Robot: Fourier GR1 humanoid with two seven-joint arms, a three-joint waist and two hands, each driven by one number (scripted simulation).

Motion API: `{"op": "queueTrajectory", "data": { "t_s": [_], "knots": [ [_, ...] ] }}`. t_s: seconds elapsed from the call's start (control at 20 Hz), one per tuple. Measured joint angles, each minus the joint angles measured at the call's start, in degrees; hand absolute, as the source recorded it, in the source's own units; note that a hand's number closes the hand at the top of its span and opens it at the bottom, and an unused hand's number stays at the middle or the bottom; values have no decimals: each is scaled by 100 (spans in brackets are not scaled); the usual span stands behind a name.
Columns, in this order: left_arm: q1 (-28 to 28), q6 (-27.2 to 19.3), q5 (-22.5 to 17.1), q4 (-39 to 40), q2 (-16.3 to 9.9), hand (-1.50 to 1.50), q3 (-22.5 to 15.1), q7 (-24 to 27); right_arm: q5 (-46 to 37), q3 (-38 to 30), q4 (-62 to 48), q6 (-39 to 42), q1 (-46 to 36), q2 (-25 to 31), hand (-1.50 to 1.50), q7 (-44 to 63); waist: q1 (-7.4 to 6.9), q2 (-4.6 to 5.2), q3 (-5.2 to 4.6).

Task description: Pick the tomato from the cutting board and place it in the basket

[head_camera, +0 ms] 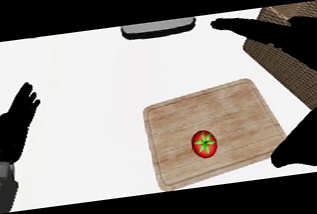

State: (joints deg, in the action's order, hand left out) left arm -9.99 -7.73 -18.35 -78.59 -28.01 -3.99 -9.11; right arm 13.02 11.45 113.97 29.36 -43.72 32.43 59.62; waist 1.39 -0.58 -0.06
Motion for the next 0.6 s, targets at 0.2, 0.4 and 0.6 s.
{"op": "queueTrajectory", "data": {
  "t_s": [0.2,0.4,0.6],
  "knots": [
    [23,-17,100,-110,92,0,-5,-54,222,-341,757,-104,636,273,-150,6,-32,15,4],
    [-86,66,219,131,212,0,50,74,-282,-303,1237,-148,1455,110,-150,-277,-64,39,6],
    [-199,151,244,117,240,0,137,-77,-1165,-136,1447,-173,2325,-193,-150,-841,-93,51,9]
  ]
}}
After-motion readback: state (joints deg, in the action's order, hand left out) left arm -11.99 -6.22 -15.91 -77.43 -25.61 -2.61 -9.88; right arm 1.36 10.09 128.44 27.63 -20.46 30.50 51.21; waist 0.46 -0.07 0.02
